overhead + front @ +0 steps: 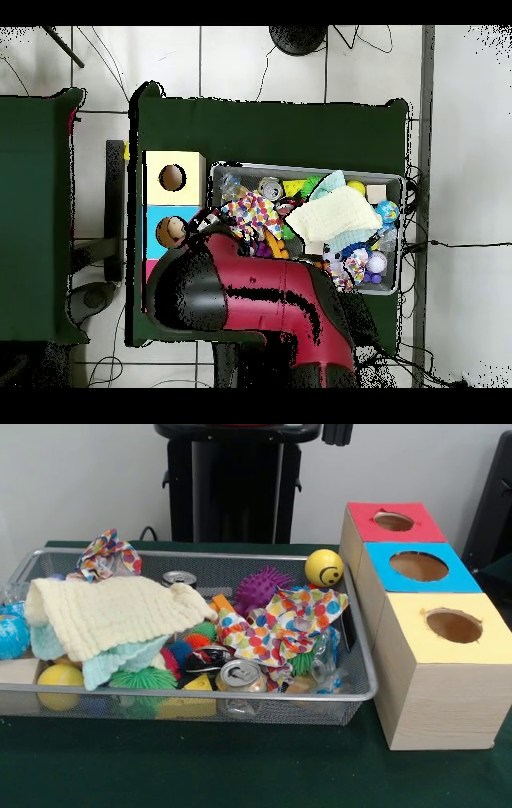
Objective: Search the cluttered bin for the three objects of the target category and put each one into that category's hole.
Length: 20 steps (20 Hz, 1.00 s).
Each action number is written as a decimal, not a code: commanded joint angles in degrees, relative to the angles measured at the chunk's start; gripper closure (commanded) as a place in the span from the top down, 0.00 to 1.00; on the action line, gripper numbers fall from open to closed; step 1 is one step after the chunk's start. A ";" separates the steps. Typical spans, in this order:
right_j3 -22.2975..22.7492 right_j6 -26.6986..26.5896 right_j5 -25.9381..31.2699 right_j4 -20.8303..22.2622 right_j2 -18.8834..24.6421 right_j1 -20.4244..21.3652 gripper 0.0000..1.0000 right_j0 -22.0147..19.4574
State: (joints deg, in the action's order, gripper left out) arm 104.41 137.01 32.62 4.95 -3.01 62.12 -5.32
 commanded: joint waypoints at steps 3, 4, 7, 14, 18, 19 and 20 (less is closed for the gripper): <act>-0.29 -9.18 6.04 4.12 5.10 -0.99 0.00 -2.47; -0.33 -9.27 6.60 3.84 5.30 -1.04 0.00 -2.67; -0.26 -9.83 7.57 3.36 5.77 -1.10 0.00 -3.45; -1.95 -7.69 11.64 3.55 4.90 -0.63 0.00 -2.59; -2.33 -5.50 12.21 3.69 4.00 -0.61 0.00 -1.69; -1.91 -4.55 11.96 3.32 3.72 -0.48 0.00 -1.55; -1.68 -4.74 12.20 3.28 3.72 -0.17 0.00 -1.62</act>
State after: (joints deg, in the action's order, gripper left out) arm 103.90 137.01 37.52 4.96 -2.36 62.14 -7.04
